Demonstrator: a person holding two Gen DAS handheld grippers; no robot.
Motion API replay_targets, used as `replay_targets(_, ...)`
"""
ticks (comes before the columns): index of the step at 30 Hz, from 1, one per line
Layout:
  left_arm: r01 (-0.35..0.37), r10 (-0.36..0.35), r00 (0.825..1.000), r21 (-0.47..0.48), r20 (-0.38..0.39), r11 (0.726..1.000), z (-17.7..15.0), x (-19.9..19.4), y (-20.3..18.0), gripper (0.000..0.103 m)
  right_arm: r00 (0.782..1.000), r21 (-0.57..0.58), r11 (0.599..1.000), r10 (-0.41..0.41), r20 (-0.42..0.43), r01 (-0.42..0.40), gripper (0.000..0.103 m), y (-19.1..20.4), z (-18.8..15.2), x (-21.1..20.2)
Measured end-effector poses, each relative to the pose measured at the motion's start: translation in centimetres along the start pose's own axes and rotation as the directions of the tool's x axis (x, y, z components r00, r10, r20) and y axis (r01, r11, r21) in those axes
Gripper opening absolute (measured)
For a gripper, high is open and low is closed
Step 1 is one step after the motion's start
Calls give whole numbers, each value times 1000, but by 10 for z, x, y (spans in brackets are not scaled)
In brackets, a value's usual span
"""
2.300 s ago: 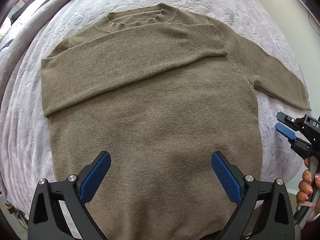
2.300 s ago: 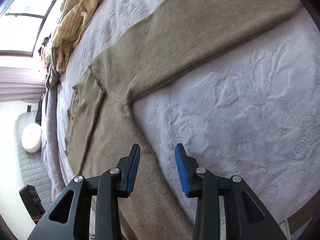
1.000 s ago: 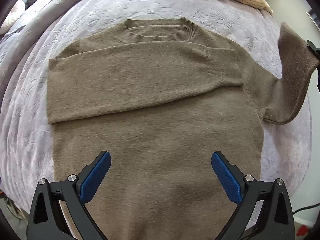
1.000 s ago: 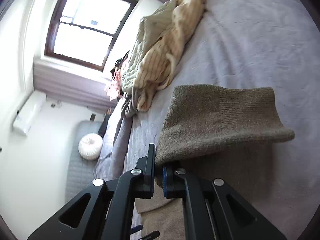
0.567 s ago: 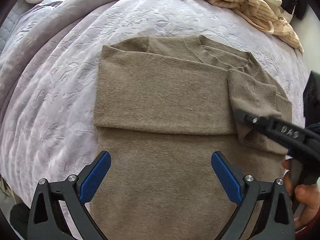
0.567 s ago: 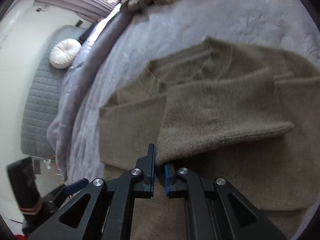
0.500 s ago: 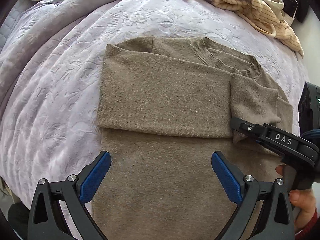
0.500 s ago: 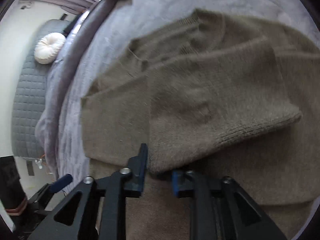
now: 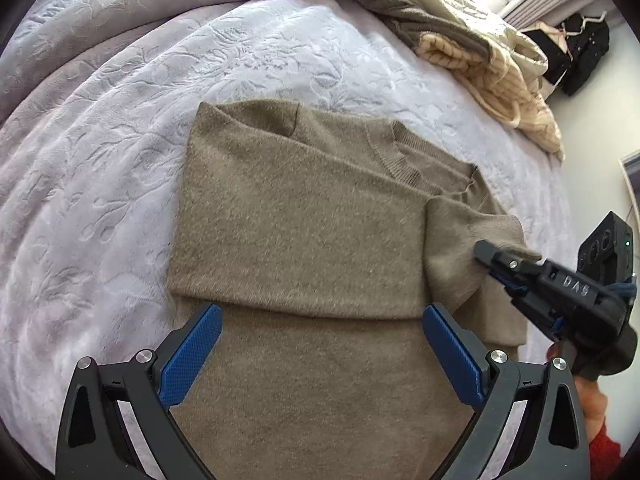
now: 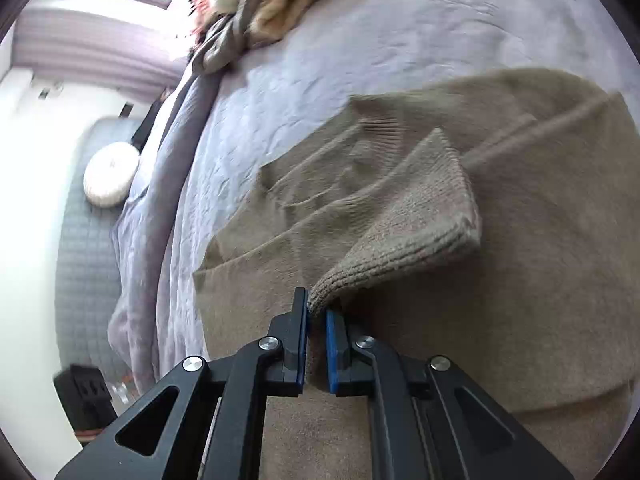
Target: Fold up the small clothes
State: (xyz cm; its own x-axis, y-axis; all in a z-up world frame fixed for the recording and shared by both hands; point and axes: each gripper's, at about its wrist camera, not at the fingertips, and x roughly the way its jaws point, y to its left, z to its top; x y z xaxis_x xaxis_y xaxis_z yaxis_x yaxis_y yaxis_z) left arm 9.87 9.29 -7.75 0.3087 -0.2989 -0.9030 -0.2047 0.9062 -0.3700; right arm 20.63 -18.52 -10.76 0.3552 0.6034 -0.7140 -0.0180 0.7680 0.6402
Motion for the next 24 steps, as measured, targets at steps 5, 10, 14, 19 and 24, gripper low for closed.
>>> replay_targets(5, 127, -128, 992, -115, -1, 985, 19, 6, 27, 100, 988, -346, 938, -85, -131, 35, 13, 63, -27, 40)
replay_targets(10, 147, -157, 986, -139, -64, 979, 21, 33, 29, 100, 961, -445, 893, -178, -213, 67, 44, 68, -65, 55)
replay_targets(14, 133, -145, 984, -122, -100, 984, 22, 52, 24, 100, 966, -297, 953, -137, -221, 67, 44, 30, -74, 26)
replay_targets(19, 140, -154, 982, -117, -112, 983, 31, 65, 19, 100, 976, -93, 991, -113, -187, 97, 44, -23, -85, -22)
replay_targets(24, 173, -184, 979, -120, -91, 978, 39, 69, 9, 100, 991, 123, 990, -53, -123, 68, 44, -74, -91, -57)
